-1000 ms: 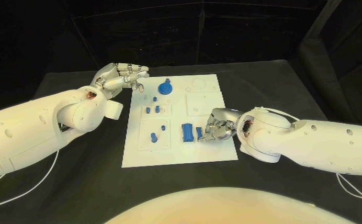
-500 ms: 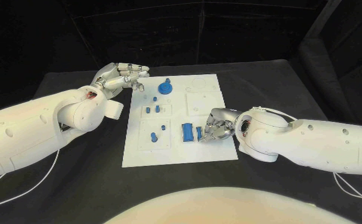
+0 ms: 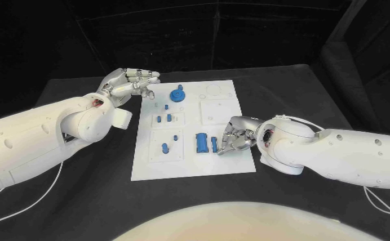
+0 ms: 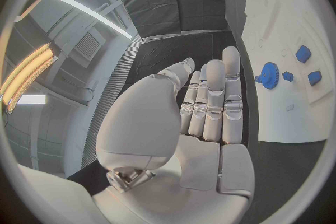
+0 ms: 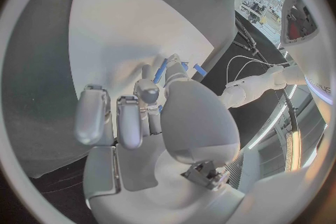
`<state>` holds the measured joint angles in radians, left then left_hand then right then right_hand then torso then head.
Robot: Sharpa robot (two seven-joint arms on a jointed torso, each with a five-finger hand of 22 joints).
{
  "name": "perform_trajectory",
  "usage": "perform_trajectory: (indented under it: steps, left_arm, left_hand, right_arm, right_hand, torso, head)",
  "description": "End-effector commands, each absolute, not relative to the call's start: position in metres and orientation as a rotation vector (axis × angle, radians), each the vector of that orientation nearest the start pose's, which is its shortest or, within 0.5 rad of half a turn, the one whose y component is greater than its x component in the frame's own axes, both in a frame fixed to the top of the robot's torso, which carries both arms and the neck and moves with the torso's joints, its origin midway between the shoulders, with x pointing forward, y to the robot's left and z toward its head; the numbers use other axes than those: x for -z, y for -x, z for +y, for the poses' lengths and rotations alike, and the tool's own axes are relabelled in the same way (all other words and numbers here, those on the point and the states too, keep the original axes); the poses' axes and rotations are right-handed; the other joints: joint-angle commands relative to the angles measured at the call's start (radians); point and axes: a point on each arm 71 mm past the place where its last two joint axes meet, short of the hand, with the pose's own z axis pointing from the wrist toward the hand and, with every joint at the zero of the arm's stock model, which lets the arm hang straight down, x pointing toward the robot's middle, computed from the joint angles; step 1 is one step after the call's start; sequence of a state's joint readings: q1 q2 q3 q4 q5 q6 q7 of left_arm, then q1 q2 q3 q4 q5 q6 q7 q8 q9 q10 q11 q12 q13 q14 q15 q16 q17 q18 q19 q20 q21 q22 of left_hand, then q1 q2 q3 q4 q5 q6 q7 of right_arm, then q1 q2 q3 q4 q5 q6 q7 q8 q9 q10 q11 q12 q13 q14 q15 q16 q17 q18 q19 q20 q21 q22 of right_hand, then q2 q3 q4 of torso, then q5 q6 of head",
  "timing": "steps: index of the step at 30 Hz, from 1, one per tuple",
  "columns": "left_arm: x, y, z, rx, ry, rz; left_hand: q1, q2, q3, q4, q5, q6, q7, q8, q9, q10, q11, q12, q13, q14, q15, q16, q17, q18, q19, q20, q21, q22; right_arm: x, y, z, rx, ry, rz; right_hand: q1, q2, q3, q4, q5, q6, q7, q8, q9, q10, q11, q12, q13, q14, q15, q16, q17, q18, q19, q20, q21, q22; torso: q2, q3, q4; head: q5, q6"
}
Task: Assemble the parts on the task board
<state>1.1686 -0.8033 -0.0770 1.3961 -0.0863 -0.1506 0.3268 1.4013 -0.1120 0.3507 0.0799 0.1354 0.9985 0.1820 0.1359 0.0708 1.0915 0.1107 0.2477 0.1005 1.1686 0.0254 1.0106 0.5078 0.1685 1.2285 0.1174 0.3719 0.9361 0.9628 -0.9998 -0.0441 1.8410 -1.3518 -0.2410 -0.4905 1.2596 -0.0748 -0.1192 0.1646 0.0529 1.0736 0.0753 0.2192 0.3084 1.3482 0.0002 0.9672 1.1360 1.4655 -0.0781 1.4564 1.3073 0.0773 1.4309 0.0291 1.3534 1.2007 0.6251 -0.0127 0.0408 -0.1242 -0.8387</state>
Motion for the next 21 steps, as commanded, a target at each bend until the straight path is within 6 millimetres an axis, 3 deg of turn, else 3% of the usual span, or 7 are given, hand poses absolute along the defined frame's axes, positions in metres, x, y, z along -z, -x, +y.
perform_trajectory:
  steps: [1, 6, 10, 14, 16, 18, 21]
  left_arm:
    - [0.217, -0.497, 0.219, 1.533, 1.069, 1.597]
    - [0.216, -0.497, 0.224, 1.523, 1.073, 1.579]
    - [0.217, -0.5, 0.232, 1.499, 1.114, 1.538]
    - [0.218, -0.507, 0.241, 1.464, 1.156, 1.485]
    - [0.219, -0.51, 0.244, 1.446, 1.168, 1.459]
    - [0.219, -0.513, 0.249, 1.422, 1.184, 1.414]
    - [0.219, -0.517, 0.252, 1.404, 1.203, 1.365]
  left_hand:
    - [0.001, 0.002, -0.004, -0.004, 0.003, -0.004, 0.0, 0.005, -0.001, -0.007, -0.002, 0.006, 0.002, -0.006, -0.001, 0.001, -0.001, 0.013, -0.002, 0.004, -0.004, -0.001]
    - [0.0, 0.001, -0.006, -0.003, 0.002, -0.005, 0.0, 0.006, -0.001, -0.008, -0.002, 0.007, 0.002, -0.007, -0.001, 0.001, -0.002, 0.013, -0.003, 0.004, -0.005, -0.002]
    - [0.0, 0.001, -0.009, -0.003, 0.003, -0.008, 0.002, 0.01, -0.001, -0.014, 0.0, 0.014, 0.002, -0.032, 0.002, -0.015, -0.012, 0.012, -0.019, 0.007, -0.019, -0.013]
    - [0.003, 0.001, -0.013, -0.002, 0.002, -0.012, 0.004, 0.016, -0.001, -0.02, 0.004, 0.024, 0.001, -0.105, 0.011, -0.078, -0.048, 0.011, -0.082, 0.014, -0.066, -0.044]
    - [0.004, 0.005, -0.01, 0.002, 0.004, -0.017, 0.005, 0.019, -0.002, -0.029, 0.009, 0.023, -0.003, -0.16, 0.021, -0.154, -0.089, 0.007, -0.14, 0.024, -0.11, -0.074]
    - [-0.001, 0.001, -0.009, 0.013, 0.004, -0.057, 0.01, 0.006, -0.005, -0.059, 0.025, 0.004, -0.018, -0.22, 0.043, -0.297, -0.161, 0.0, -0.232, 0.048, -0.191, -0.137]
    - [-0.01, -0.01, -0.032, 0.024, 0.003, -0.1, 0.005, -0.006, -0.004, -0.104, 0.047, -0.023, -0.033, -0.263, 0.083, -0.453, -0.231, -0.008, -0.316, 0.084, -0.28, -0.222]
  right_arm:
    - [0.261, -0.383, -0.212, -0.721, -0.3, 2.01]
    - [0.244, -0.414, -0.237, -0.922, -0.564, 1.837]
    - [0.231, -0.444, -0.255, -1.041, -0.757, 1.668]
    - [0.228, -0.468, -0.261, -1.111, -0.877, 1.543]
    - [0.229, -0.478, -0.261, -1.133, -0.903, 1.504]
    - [0.23, -0.49, -0.258, -1.145, -0.915, 1.446]
    - [0.231, -0.499, -0.255, -1.153, -0.925, 1.402]
  right_hand:
    - [0.031, 0.013, -0.006, -0.004, 0.003, -0.025, 0.01, -0.013, -0.005, -0.02, 0.005, -0.03, -0.022, 0.067, 0.011, -0.016, 0.082, 0.002, -0.011, 0.008, -0.017, -0.02]
    - [0.094, 0.052, 0.001, -0.028, 0.072, -0.061, 0.026, -0.03, -0.013, -0.084, 0.018, -0.147, -0.106, 0.052, 0.022, -0.063, 0.026, 0.019, -0.05, 0.018, -0.077, -0.108]
    - [0.155, 0.094, 0.026, -0.056, 0.079, -0.088, 0.038, -0.05, -0.023, -0.164, 0.024, -0.339, -0.251, 0.026, 0.027, -0.146, -0.072, 0.038, -0.09, 0.024, -0.149, -0.208]
    - [0.192, 0.116, 0.04, -0.067, 0.08, -0.106, 0.054, -0.079, -0.039, -0.214, 0.04, -0.511, -0.394, -0.094, 0.042, -0.481, -0.413, 0.102, -0.266, 0.037, -0.453, -0.592]
    - [0.206, 0.123, 0.047, -0.065, 0.082, -0.111, 0.067, -0.094, -0.05, -0.247, 0.059, -0.616, -0.487, -0.19, 0.06, -0.708, -0.601, 0.103, -0.319, 0.053, -0.55, -0.662]
    - [0.231, 0.119, 0.058, -0.066, 0.084, -0.111, 0.093, -0.118, -0.07, -0.272, 0.093, -0.748, -0.63, -0.281, 0.097, -0.892, -0.696, 0.101, -0.394, 0.087, -0.694, -0.75]
    - [0.248, 0.113, 0.071, -0.07, 0.088, -0.123, 0.099, -0.141, -0.09, -0.282, 0.114, -0.804, -0.716, -0.382, 0.131, -1.024, -0.778, 0.096, -0.478, 0.113, -0.809, -0.817]
  torso:
    - [-0.008, -0.002, 0.0015]
    - [-0.015, -0.0037, 0.0054]
    - [-0.026, -0.0042, 0.0032]
    - [-0.04, -0.0041, -0.0016]
    - [-0.047, -0.0035, -0.0059]
    - [-0.052, -0.0021, -0.0113]
    - [-0.053, -0.0012, -0.0131]
  head:
    - [-0.008, 0.007]
    - [-0.005, 0.022]
    - [-0.001, 0.038]
    - [0.002, 0.065]
    - [0.006, 0.077]
    - [0.001, 0.095]
    - [0.0, 0.106]
